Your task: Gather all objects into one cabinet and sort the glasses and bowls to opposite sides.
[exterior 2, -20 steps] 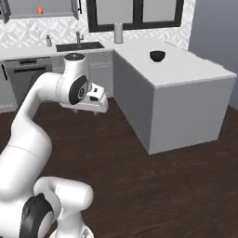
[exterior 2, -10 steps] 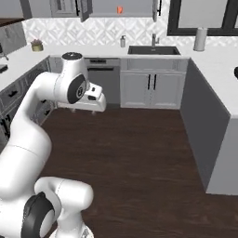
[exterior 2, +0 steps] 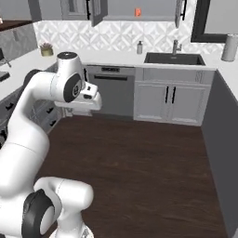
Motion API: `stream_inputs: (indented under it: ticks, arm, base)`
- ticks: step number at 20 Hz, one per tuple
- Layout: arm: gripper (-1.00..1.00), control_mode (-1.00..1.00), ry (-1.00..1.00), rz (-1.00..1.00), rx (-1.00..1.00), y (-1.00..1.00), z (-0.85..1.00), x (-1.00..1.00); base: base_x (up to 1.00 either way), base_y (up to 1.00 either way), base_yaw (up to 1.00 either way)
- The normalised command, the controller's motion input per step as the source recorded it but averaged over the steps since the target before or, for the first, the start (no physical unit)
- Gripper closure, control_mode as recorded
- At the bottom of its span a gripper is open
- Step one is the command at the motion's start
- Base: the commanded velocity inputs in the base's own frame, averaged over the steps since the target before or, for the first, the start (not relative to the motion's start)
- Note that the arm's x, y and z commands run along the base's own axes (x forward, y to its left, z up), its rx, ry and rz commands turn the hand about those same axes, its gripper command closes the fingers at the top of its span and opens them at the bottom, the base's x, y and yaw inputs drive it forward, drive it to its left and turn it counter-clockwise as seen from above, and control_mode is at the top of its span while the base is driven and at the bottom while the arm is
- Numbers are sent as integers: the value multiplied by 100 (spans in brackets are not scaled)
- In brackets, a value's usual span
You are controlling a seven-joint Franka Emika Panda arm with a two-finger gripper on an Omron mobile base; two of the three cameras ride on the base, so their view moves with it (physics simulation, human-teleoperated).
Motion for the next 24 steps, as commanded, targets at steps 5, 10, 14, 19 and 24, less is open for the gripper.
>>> stream_inputs:
  ticks: [5, 10, 14, 19, 24]
  arm:
    - [-100, 100, 0, 0, 0, 0, 0, 0]
    - [-100, 100, 0, 0, 0, 0, 0, 0]
    - [-100, 100, 0, 0, 0, 0, 0, 0]
    - [-100, 100, 0, 0, 0, 0, 0, 0]
    - [-100, 100, 0, 0, 0, 0, 0, 0]
  base:
    - [100, -1, 9]
    - [100, -9, 10]
    - [100, -24, 7]
    - [100, -31, 1]
    - [100, -24, -7]
